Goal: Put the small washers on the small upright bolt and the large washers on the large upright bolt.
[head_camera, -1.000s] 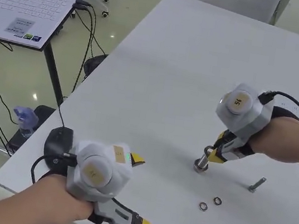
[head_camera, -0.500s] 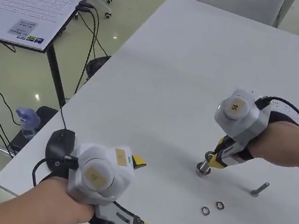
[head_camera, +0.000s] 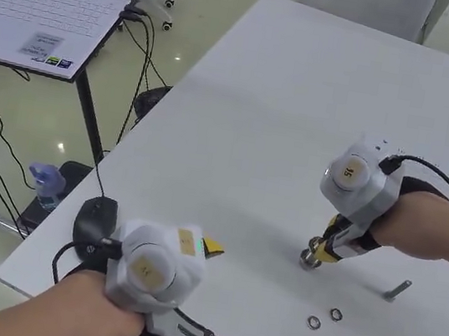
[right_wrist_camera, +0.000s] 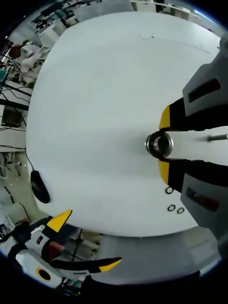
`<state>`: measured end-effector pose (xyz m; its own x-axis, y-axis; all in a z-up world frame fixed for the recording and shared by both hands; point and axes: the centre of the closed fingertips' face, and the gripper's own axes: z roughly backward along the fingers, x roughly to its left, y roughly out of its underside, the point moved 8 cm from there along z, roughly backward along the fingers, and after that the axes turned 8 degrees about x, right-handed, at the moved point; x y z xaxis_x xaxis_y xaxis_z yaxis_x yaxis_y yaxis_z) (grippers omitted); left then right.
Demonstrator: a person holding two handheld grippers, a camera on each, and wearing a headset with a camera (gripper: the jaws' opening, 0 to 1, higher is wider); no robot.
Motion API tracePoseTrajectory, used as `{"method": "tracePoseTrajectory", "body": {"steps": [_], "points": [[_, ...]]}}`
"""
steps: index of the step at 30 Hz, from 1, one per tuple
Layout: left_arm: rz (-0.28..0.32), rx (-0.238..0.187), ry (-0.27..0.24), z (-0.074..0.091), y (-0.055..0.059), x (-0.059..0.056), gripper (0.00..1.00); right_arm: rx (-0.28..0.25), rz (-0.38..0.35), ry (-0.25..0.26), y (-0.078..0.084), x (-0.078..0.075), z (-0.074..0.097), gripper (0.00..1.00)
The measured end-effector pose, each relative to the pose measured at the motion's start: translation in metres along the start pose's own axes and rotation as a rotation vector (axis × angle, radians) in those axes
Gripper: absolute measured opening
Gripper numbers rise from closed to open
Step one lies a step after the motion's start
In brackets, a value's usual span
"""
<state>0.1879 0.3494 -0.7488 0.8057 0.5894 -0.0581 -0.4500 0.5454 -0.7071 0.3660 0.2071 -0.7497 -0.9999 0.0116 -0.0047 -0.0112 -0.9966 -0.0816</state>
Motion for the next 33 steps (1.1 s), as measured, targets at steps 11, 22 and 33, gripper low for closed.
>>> {"method": "tracePoseTrajectory", "body": {"steps": [11,22,33], "points": [[0.005,0.003,-0.002,0.001,0.001,0.001,0.84,0.019,-0.002,-0.008,0.001,-0.001,-0.013,0.22],[-0.006,0.014,0.002,-0.001,0.001,0.001,0.84,0.028,0.000,-0.001,0.001,0.000,-0.025,0.22],[-0.011,0.020,0.004,-0.004,0.001,0.001,0.84,0.040,0.009,0.001,0.003,-0.006,-0.037,0.22]]}}
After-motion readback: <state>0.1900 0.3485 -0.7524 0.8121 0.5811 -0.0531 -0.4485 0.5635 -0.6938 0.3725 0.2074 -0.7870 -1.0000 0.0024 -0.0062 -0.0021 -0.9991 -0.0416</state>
